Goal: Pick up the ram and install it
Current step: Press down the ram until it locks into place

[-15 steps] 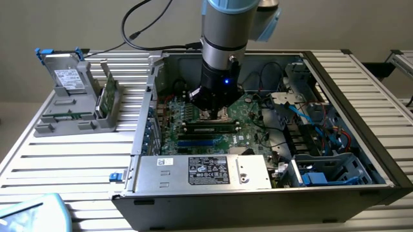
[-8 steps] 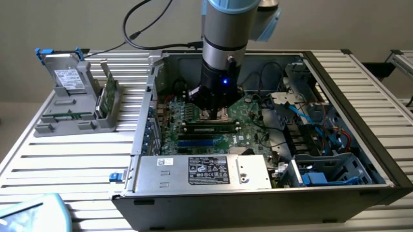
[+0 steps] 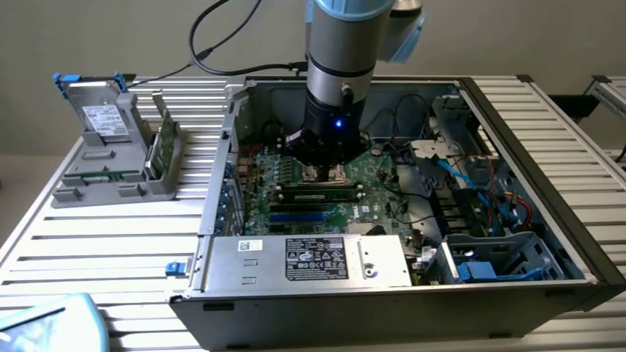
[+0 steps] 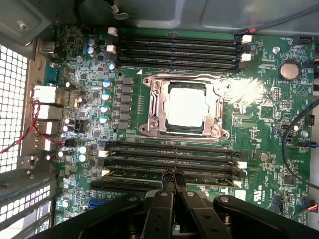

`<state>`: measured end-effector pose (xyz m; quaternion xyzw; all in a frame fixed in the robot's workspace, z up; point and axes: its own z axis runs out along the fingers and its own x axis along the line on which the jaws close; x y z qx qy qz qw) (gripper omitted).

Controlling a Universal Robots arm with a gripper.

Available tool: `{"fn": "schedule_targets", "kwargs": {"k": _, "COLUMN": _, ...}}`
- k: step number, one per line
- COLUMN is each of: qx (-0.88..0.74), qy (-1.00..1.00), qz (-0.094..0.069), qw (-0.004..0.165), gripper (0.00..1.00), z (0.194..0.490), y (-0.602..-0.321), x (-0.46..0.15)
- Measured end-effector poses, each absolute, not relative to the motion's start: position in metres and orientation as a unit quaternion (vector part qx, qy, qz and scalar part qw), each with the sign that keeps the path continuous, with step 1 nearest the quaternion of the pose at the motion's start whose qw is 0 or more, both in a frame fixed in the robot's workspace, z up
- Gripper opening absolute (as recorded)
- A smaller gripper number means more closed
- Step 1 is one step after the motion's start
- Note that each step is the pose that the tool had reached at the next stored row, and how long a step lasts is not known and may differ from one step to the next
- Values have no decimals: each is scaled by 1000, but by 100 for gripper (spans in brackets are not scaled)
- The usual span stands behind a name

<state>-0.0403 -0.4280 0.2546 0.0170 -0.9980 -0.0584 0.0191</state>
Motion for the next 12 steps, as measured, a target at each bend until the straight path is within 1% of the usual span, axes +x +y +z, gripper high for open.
{"fn": "schedule_targets", "kwargs": {"k": 12, "qx": -23, "qy": -998, "qz": -57, "qw": 20, "gripper": 11, "z": 255, "y": -428, "x": -40}}
